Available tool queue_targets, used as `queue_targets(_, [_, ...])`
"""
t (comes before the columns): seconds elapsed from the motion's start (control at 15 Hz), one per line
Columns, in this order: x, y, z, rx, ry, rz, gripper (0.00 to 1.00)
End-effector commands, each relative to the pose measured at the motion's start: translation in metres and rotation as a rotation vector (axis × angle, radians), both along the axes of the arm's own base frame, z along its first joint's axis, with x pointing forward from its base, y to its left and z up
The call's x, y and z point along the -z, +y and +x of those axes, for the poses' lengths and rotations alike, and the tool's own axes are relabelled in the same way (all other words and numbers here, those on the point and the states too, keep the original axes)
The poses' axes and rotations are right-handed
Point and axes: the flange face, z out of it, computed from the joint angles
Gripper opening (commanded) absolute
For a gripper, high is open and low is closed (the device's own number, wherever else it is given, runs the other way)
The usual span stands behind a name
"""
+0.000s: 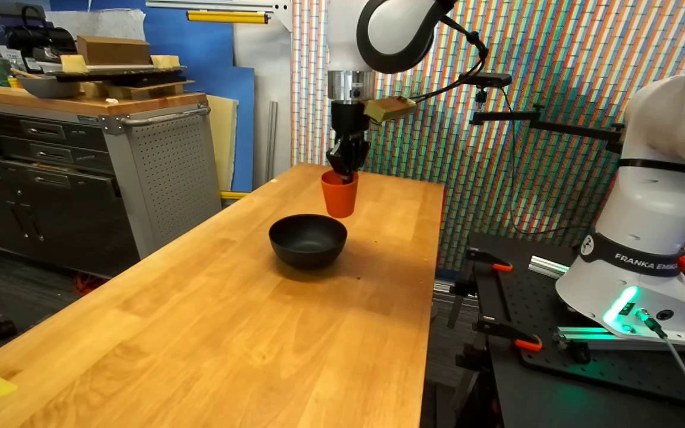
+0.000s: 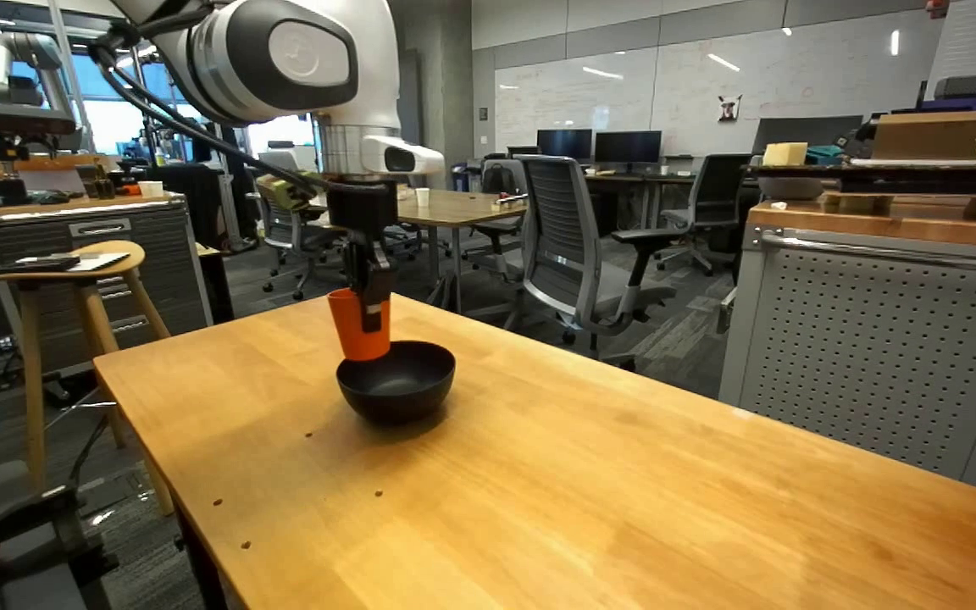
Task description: Put the cup in the bowl
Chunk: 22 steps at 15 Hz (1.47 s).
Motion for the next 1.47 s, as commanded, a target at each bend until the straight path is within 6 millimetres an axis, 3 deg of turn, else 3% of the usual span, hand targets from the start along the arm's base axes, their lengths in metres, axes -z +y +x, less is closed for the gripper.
queue_targets(0.0, [0.02, 0.036, 0.011, -0.063, -0.058, -0.058, 0.06])
queue_targets(0.27, [0.045, 0.043, 0.038, -0.087, -0.112, -0.106, 0.06])
queue_targets(0.73, [0.084, 0.015, 0.073, -0.035, -0.037, -0.109, 0.07])
queue_targets(1.07, [0.1, 0.009, 0.079, 0.017, 0.051, -0.061, 0.06])
queue_targets(1.33, [0.098, 0.008, 0.078, 0.064, 0.104, -0.027, 0.06])
queue_targets(1.4, [0.097, 0.008, 0.078, 0.079, 0.117, -0.018, 0.29])
